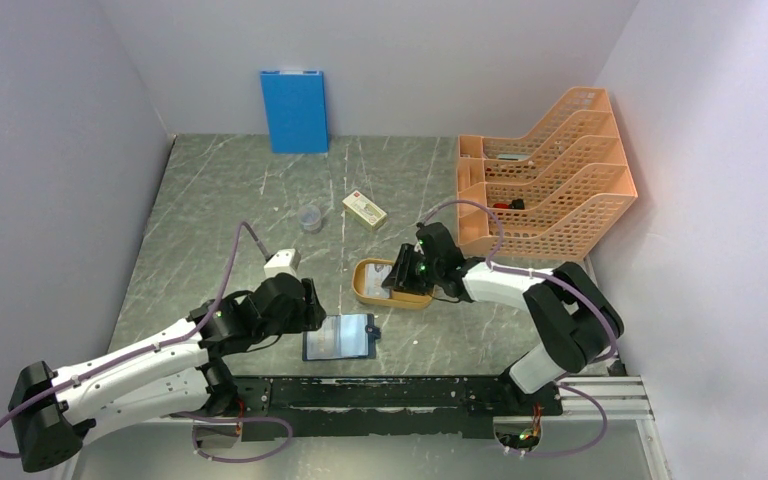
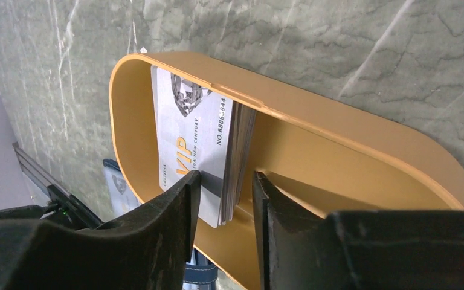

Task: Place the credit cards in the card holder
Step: Pick up the credit card from the storage box.

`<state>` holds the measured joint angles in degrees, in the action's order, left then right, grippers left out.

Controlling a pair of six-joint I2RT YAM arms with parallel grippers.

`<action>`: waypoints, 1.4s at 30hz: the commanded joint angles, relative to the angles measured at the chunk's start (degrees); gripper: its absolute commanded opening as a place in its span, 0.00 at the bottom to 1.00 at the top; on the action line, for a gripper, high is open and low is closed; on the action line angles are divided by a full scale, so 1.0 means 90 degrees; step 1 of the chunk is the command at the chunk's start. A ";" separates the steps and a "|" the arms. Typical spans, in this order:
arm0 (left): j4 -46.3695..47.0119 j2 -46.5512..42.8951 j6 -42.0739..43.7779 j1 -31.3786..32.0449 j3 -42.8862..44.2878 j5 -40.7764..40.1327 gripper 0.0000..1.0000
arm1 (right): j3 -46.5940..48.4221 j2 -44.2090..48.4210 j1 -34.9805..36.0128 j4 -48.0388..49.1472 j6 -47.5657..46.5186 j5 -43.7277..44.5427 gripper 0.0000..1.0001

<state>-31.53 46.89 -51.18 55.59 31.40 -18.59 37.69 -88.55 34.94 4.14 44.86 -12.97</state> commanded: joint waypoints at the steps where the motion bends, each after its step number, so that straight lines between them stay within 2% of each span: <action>1: 0.0116 0.0024 -0.0101 0.0010 -0.0069 0.0045 0.64 | 0.0047 -0.0064 -0.0103 0.0156 -0.0020 -0.0055 0.37; 19: 0.0115 0.0066 -0.0205 0.0011 -0.0119 0.0049 0.63 | -0.0326 0.0438 -0.0321 0.0380 0.0070 -0.0293 0.05; 24: 0.0085 0.0082 -0.0193 0.0010 -0.0100 0.0025 0.62 | -0.0365 0.0630 -0.0338 0.0321 0.0112 -0.0329 0.00; 29: 0.0085 0.0089 -0.0183 0.0006 -0.0090 0.0015 0.62 | -0.0474 0.0893 -0.0397 0.0211 0.0141 -0.0343 0.00; 35: -0.0032 0.0056 -0.0166 0.0013 -0.0001 -0.0089 0.62 | -0.0409 0.1569 -0.0435 -0.0397 0.0342 -0.0571 0.00; 42: -0.0435 -0.0118 -0.0217 0.0007 0.0270 -0.0494 0.62 | -0.0055 0.3144 -0.0542 -0.2075 0.2144 -0.1178 0.00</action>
<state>-32.91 47.18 -52.53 55.59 31.14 -19.55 34.48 -66.59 31.31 -5.02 53.21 -19.35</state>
